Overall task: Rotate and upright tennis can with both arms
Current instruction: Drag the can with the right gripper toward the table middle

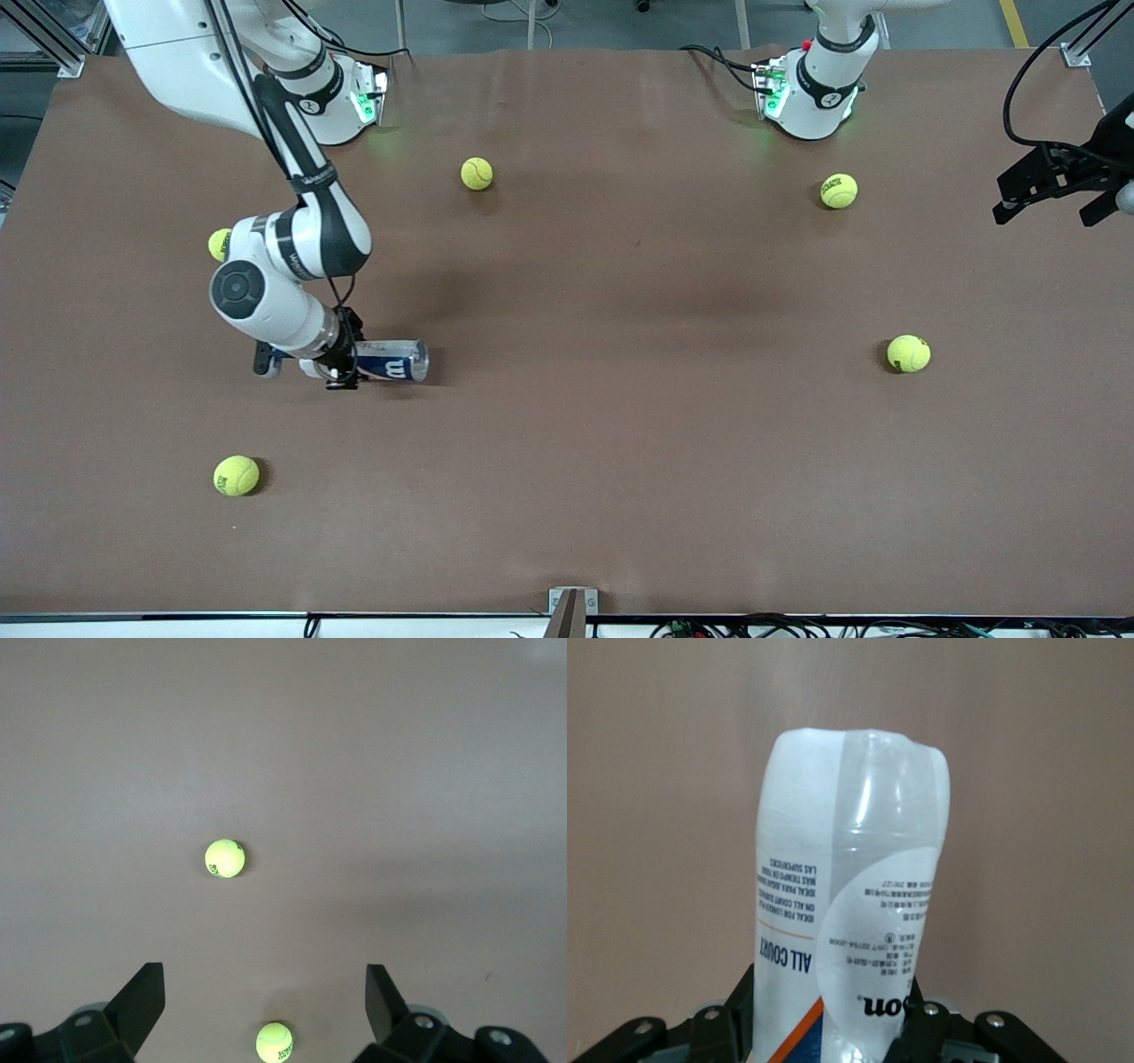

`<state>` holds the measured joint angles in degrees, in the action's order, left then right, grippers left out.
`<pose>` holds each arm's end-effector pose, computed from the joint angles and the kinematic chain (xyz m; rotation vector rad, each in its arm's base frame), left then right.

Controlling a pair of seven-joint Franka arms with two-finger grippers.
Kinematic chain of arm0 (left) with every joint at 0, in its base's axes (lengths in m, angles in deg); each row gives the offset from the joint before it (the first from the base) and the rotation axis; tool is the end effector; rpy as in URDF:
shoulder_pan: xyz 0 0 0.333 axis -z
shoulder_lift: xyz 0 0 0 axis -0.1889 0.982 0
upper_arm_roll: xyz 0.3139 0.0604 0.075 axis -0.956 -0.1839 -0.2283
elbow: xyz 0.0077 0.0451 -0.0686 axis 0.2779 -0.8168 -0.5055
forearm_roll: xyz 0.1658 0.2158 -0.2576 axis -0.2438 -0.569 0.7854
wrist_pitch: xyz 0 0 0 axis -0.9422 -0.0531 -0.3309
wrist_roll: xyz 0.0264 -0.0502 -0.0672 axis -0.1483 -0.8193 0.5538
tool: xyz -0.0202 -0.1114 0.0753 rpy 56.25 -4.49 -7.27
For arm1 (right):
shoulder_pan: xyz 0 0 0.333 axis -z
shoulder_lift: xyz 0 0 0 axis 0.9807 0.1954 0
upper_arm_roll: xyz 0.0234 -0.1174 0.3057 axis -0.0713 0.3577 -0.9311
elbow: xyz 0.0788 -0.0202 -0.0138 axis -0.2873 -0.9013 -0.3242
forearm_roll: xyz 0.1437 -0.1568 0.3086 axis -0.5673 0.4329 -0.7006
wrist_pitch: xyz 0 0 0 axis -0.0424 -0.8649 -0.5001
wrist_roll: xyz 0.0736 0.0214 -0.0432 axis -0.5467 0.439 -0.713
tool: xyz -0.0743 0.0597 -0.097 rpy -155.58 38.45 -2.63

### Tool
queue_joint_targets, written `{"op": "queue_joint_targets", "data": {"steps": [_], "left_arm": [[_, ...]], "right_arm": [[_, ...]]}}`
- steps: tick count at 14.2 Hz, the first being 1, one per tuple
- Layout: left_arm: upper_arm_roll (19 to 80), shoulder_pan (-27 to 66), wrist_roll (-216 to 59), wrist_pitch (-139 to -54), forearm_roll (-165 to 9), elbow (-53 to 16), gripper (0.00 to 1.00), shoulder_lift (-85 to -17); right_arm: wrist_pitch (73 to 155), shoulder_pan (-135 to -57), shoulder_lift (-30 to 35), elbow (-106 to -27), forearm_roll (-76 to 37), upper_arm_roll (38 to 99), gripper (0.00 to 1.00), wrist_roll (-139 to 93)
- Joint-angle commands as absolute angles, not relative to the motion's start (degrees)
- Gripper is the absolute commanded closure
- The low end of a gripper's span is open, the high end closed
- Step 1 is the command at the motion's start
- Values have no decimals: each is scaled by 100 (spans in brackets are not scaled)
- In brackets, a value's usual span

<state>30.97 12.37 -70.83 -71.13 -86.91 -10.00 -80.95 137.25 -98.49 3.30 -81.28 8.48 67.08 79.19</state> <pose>0.5175 -0.0108 0.6415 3.1350 -0.0634 0.1311 0.5845 0.1666 0.2461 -2.2206 2.1468 0.0813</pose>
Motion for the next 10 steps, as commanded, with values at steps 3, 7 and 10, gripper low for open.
{"op": "queue_joint_targets", "data": {"steps": [3, 7, 10], "left_arm": [[3102, 1230, -6960, -7127, -8795, -1026, 0, -8146], [3102, 1230, -6960, -7127, -8795, -1026, 0, -8146], [3102, 1221, -6960, -7118, -8795, -1026, 0, -8146]], "right_arm": [[13612, -10544, 427, -7616, 727, 6705, 38, 8500], [13516, -11106, 900, -6808, 745, 6714, 37, 9307], [12964, -11458, 1498, -5833, 806, 6723, 37, 9809]]}}
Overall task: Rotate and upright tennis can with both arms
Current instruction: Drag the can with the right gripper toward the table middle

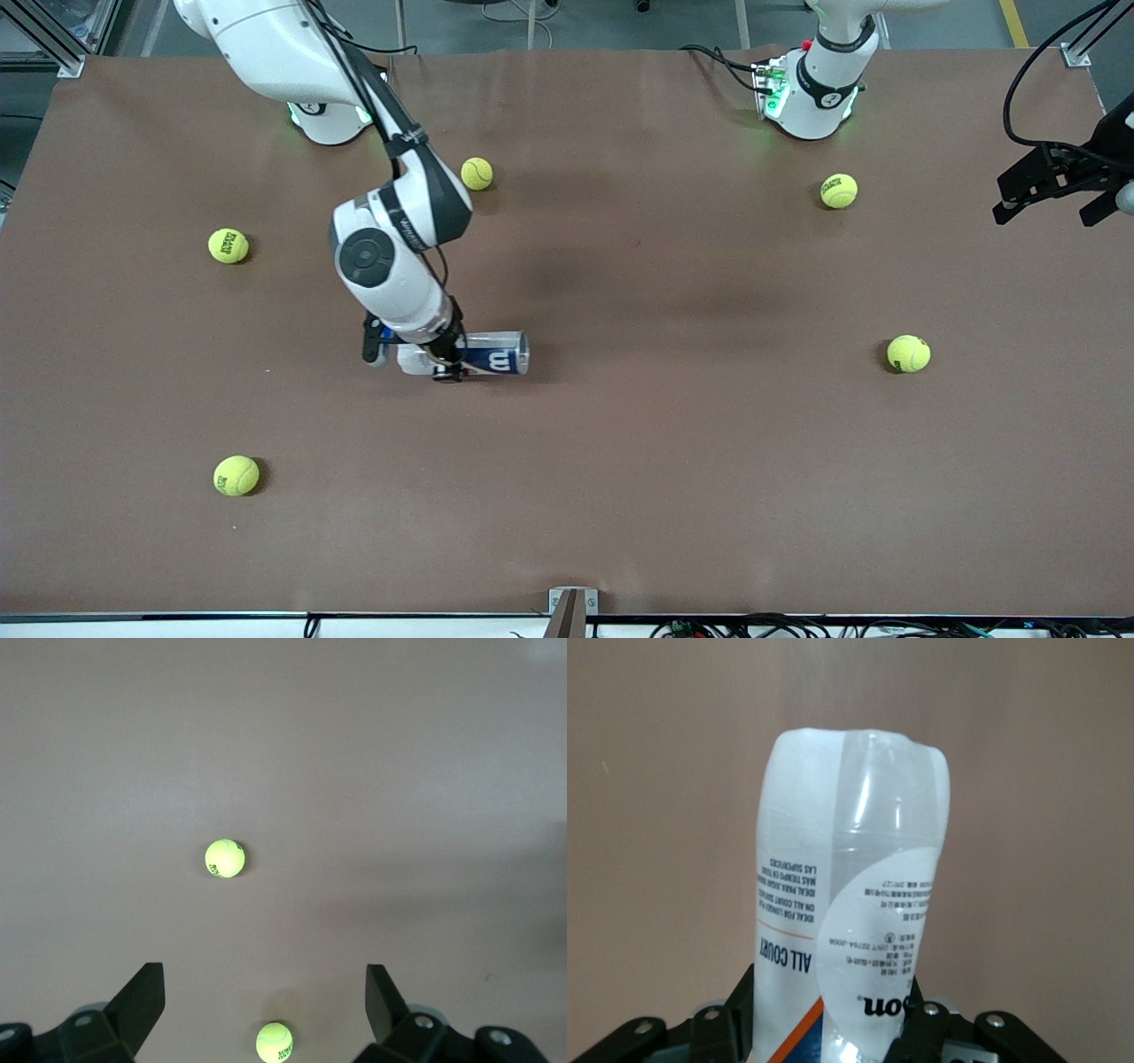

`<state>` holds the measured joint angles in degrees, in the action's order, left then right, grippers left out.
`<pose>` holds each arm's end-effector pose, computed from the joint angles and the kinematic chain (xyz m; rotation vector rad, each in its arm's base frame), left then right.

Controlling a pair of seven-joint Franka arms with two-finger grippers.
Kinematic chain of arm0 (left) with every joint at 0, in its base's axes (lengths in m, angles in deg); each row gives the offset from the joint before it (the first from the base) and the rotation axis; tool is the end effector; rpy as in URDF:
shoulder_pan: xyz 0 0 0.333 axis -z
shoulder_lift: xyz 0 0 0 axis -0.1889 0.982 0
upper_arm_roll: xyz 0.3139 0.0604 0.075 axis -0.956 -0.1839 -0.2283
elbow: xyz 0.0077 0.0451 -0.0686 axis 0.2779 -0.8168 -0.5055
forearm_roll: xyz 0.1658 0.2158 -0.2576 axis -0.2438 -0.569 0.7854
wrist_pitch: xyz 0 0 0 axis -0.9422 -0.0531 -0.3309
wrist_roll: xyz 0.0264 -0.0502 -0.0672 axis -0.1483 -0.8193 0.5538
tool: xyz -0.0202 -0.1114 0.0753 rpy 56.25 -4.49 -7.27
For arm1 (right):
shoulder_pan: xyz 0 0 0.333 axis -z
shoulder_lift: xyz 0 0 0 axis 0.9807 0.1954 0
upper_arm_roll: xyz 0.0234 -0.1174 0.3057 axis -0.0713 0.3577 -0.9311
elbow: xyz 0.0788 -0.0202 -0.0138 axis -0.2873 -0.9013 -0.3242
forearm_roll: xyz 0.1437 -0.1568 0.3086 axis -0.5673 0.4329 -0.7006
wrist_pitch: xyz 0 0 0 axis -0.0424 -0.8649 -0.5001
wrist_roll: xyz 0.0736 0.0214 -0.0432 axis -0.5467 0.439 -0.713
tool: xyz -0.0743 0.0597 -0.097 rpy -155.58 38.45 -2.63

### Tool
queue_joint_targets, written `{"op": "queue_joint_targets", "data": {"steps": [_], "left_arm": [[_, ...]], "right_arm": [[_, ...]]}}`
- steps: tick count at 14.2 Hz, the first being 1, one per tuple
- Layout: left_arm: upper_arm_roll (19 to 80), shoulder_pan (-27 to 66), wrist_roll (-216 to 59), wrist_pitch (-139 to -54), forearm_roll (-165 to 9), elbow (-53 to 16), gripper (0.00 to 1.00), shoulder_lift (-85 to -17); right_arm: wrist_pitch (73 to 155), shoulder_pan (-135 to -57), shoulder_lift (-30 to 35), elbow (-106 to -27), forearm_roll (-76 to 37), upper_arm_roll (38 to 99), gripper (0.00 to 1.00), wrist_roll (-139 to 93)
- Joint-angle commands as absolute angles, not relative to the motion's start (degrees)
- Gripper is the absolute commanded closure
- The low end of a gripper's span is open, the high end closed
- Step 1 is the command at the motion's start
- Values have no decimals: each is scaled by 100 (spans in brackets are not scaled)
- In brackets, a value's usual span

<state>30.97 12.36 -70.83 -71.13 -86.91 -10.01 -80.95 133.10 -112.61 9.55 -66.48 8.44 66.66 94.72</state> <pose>0.5175 -0.0107 0.6414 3.1350 -0.0632 0.1308 0.5790 0.3454 0.2767 -2.1761 2.1067 0.0745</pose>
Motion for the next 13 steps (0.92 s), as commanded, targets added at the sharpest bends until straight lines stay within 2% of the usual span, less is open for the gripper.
{"op": "queue_joint_targets", "data": {"steps": [1, 6, 10, 13], "left_arm": [[3102, 1230, -6960, -7118, -8795, -1026, 0, -8146], [3102, 1230, -6960, -7118, -8795, -1026, 0, -8146], [3102, 1230, -6960, -7118, -8795, -1043, 0, -8146], [3102, 1230, -6960, -7118, -8795, -1070, 0, -8146]], "right_arm": [[12910, -11537, 1604, -5630, 815, 6723, 37, 9924], [12909, -12065, 2026, -5190, 1033, 6758, 37, 10302], [12558, -12285, 2650, -4373, 1360, 6758, 35, 10646], [12549, -12425, 2870, -4038, 1351, 6758, 35, 10716]]}}
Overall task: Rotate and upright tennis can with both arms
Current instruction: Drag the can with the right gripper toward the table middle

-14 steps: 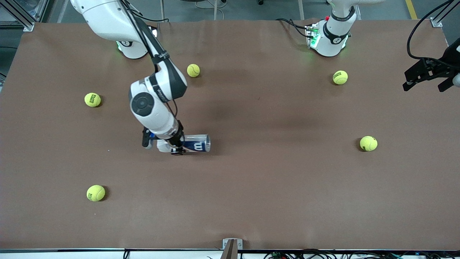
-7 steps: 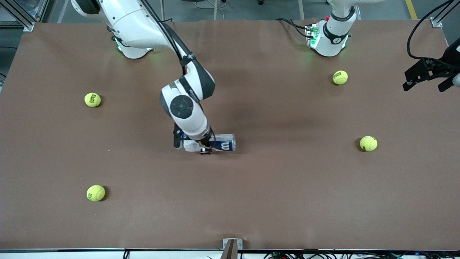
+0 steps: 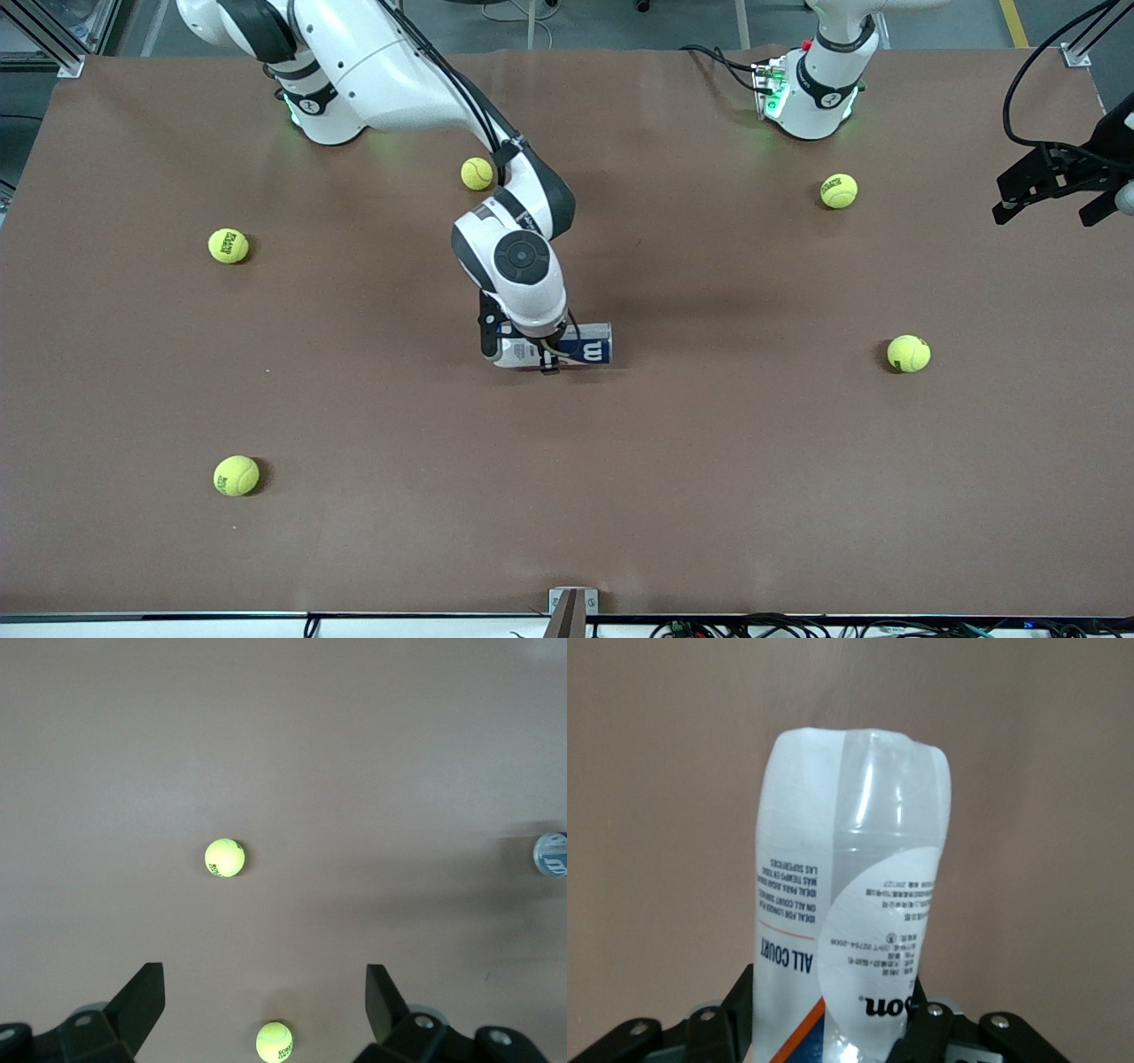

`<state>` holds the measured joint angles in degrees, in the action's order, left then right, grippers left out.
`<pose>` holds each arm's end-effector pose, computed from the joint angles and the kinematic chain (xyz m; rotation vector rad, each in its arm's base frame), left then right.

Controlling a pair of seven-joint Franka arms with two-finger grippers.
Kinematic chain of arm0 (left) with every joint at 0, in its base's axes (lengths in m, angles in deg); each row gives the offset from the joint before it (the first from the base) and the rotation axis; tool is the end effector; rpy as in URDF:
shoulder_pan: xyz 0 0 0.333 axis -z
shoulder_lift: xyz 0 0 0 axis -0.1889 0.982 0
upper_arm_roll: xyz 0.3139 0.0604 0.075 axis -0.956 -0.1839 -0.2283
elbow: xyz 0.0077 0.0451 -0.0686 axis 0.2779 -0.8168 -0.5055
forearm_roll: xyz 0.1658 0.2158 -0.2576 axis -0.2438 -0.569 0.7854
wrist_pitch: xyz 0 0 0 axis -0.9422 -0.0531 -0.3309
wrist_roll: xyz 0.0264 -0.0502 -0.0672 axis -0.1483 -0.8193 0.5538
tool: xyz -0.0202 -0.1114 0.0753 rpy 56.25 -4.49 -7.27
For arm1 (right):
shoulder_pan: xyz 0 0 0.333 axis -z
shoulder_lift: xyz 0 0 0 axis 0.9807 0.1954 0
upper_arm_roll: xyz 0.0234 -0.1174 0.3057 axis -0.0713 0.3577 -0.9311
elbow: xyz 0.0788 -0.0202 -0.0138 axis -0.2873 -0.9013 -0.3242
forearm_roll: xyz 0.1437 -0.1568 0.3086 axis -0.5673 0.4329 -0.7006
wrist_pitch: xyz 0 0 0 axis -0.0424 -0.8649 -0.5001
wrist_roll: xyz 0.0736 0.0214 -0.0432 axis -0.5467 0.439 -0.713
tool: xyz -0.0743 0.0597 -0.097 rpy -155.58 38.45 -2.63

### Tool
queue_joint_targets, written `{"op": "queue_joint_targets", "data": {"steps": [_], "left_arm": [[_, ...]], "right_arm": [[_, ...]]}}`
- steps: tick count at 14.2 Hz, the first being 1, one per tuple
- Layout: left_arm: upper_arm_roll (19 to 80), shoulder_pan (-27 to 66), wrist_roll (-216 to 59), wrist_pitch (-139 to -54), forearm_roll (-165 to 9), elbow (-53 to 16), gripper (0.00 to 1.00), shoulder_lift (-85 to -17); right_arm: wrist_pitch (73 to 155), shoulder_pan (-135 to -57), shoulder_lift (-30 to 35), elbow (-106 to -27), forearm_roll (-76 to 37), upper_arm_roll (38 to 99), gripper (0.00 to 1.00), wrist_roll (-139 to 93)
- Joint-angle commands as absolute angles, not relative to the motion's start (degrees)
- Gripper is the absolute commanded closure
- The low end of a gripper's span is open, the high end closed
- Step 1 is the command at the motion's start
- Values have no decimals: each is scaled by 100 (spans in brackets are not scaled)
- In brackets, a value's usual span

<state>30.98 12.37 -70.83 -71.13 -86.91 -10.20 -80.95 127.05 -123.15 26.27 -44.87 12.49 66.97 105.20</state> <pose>0.5174 -0.0109 0.6399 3.1352 -0.0637 0.1256 0.5570 0.4922 0.2250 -2.2727 2.0634 0.0089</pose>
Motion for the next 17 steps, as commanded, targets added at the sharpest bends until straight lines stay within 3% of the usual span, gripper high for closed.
{"op": "queue_joint_targets", "data": {"steps": [1, 6, 17], "left_arm": [[3102, 1230, -6960, -7118, -8795, -1070, 0, -8146], [3102, 1230, -6960, -7118, -8795, -1070, 0, -8146], [3102, 1238, -6969, -7118, -8795, -1070, 0, -8137]], "right_arm": [[12558, -12478, 2958, -3915, 1351, 6758, 35, 10751], [12558, -12663, 3380, -3335, 1351, 6749, 35, 10874], [12628, -12979, 3820, -2992, 1351, 6758, 32, 11200]]}}
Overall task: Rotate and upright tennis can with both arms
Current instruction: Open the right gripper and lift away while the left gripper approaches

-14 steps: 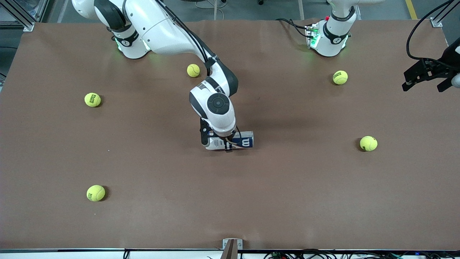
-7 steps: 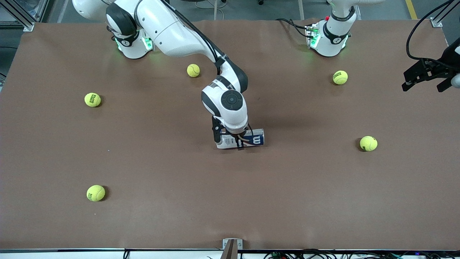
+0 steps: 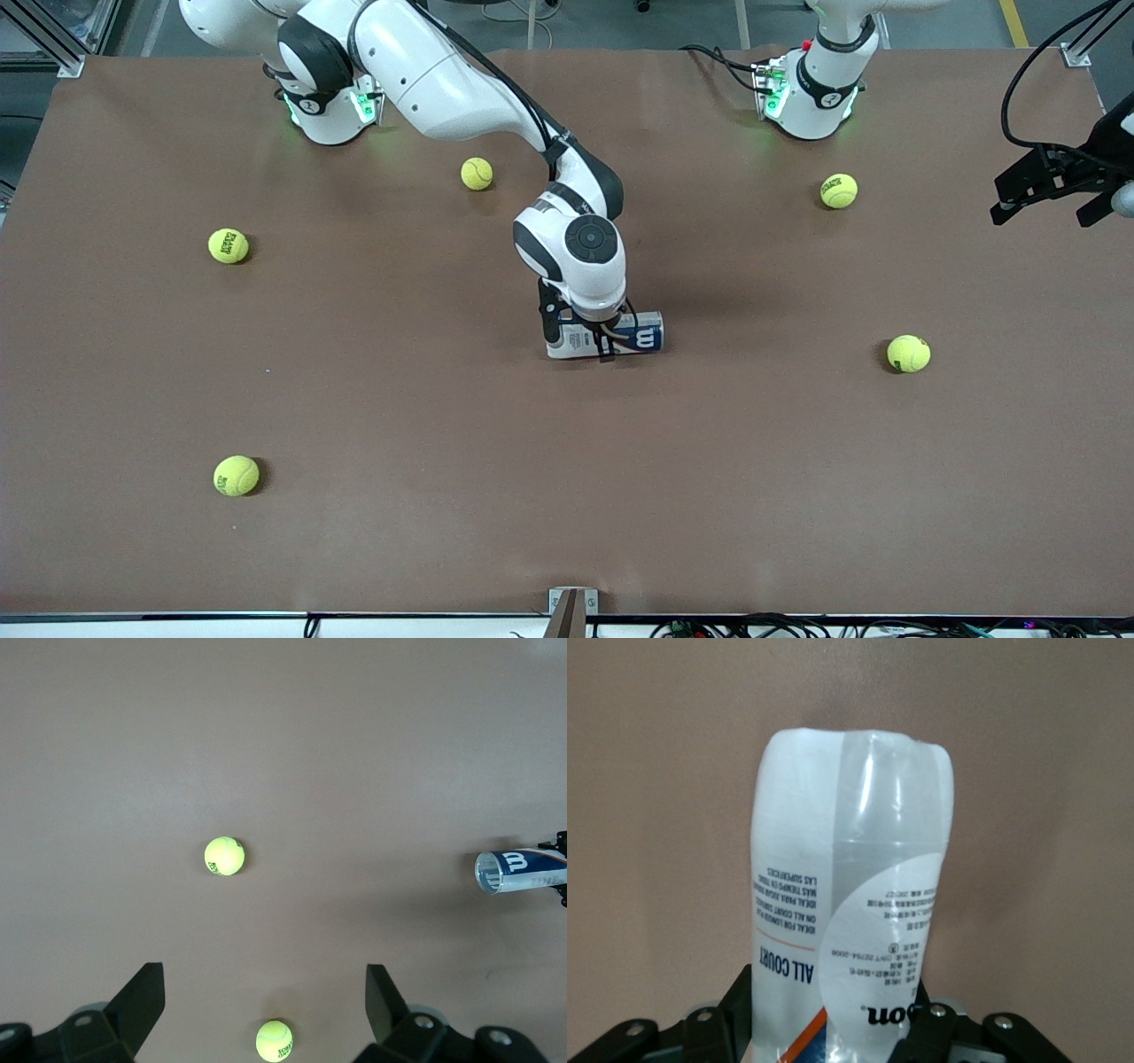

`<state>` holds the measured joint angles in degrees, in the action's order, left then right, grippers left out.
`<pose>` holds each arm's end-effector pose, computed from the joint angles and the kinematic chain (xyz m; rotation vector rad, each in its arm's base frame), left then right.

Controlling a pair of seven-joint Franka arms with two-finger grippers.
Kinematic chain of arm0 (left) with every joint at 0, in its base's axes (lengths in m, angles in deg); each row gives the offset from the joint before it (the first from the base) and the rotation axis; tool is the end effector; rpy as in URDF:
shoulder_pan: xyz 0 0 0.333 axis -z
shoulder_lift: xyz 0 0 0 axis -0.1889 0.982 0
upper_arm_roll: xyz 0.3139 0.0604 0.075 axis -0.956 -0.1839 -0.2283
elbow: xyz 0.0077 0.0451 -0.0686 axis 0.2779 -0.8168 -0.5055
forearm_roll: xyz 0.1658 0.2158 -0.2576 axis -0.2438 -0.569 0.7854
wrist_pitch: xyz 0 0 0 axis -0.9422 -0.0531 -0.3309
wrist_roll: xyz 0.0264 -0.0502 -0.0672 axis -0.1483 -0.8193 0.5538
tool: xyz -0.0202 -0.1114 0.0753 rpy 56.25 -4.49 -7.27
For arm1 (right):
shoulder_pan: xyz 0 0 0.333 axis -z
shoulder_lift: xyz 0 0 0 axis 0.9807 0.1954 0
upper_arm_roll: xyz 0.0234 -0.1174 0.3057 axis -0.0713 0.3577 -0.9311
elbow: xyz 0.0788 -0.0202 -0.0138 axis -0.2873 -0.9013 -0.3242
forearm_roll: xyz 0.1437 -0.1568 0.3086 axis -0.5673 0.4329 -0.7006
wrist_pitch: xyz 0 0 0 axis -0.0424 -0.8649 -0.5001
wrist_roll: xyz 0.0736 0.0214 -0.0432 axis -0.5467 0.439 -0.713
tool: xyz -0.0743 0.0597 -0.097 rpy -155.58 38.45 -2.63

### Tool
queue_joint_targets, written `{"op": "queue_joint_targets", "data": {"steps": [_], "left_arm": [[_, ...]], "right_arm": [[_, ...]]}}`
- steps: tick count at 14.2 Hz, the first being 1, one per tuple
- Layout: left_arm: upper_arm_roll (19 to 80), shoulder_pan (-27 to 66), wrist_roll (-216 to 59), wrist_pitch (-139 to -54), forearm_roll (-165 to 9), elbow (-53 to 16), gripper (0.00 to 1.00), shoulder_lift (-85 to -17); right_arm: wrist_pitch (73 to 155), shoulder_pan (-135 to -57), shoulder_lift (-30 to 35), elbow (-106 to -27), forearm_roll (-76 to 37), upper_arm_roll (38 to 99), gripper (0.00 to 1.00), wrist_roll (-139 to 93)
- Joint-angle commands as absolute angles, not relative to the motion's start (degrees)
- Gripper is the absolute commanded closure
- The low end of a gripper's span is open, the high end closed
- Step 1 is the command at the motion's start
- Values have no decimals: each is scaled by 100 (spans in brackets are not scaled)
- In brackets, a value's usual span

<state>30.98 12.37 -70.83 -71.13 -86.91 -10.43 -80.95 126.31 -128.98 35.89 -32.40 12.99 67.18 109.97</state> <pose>0.5173 -0.0109 0.6380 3.1354 -0.0637 0.1193 0.5251 0.5729 0.1942 -2.2820 2.0000 -0.0072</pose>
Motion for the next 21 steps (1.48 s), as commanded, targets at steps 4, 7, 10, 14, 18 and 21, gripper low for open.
{"op": "queue_joint_targets", "data": {"steps": [4, 7, 10, 14, 18, 21], "left_arm": [[3102, 1238, -6978, -7118, -8795, -1061, 0, -8128], [3119, 1247, -6960, -7092, -8803, -1026, 0, -8102], [3128, 1239, -6969, -7057, -8795, -1061, 0, -8093], [3128, 1247, -6969, -6890, -8795, -1070, 0, -8084], [3154, 1309, -7048, -6706, -8751, -1105, 0, -7945], [3198, 1396, -7048, -6705, -8672, -1131, 0, -7663]], "right_arm": [[12619, -12971, 3820, -2965, 1351, 6767, 0, 11252], [12567, -12953, 3811, -2930, 1351, 6767, 0, 11261], [12532, -12962, 3785, -2930, 1351, 6767, 0, 11279], [12085, -12971, 3662, -2912, 1325, 6732, 0, 11288], [11767, -12936, 3417, -2842, 1316, 6732, 0, 11314], [11661, -12830, 3171, -2842, 1307, 6740, 0, 11296]]}}
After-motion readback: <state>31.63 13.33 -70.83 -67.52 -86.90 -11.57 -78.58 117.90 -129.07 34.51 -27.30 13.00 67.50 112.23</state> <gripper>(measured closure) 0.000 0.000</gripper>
